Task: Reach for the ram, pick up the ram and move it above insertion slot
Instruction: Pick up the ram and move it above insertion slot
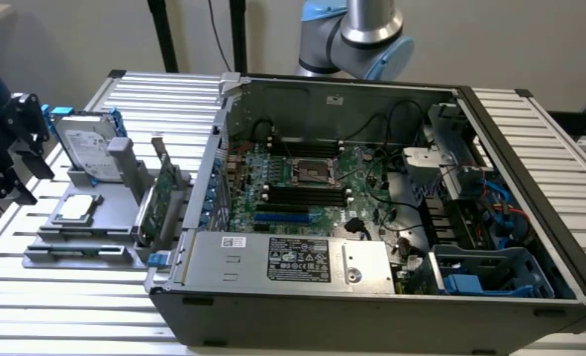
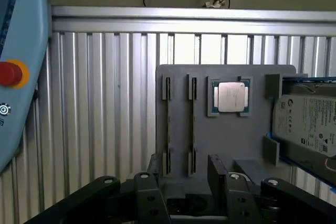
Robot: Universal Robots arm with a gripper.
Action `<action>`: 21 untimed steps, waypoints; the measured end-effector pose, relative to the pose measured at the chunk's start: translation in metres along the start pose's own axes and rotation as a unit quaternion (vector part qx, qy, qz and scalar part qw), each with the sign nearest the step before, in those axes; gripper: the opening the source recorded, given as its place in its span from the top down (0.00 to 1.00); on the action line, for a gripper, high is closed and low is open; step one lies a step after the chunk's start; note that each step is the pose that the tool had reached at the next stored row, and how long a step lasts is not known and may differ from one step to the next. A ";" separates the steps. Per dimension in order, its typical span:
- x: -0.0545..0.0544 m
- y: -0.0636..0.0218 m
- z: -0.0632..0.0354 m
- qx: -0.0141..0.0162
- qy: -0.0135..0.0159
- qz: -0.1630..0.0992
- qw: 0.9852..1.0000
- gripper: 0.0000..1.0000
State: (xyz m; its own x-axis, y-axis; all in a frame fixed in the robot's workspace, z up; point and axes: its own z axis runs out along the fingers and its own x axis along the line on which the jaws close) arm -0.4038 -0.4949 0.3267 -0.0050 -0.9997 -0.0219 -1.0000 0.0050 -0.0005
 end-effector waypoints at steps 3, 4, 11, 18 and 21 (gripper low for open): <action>0.001 0.0000 0.0056 0.000 0.000 0.008 1.000 0.52; 0.002 0.0000 0.0074 0.000 0.000 0.011 1.000 0.52; 0.003 -0.0017 0.0201 0.001 0.000 0.026 1.000 0.52; 0.004 -0.0034 0.0327 0.001 0.000 0.028 1.000 0.52; 0.004 -0.0038 0.0382 0.001 0.000 0.028 1.000 0.52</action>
State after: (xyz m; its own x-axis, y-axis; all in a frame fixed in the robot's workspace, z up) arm -0.4000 -0.4983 0.2885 -0.0615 -0.9979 -0.0220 -0.9981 0.0615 -0.0006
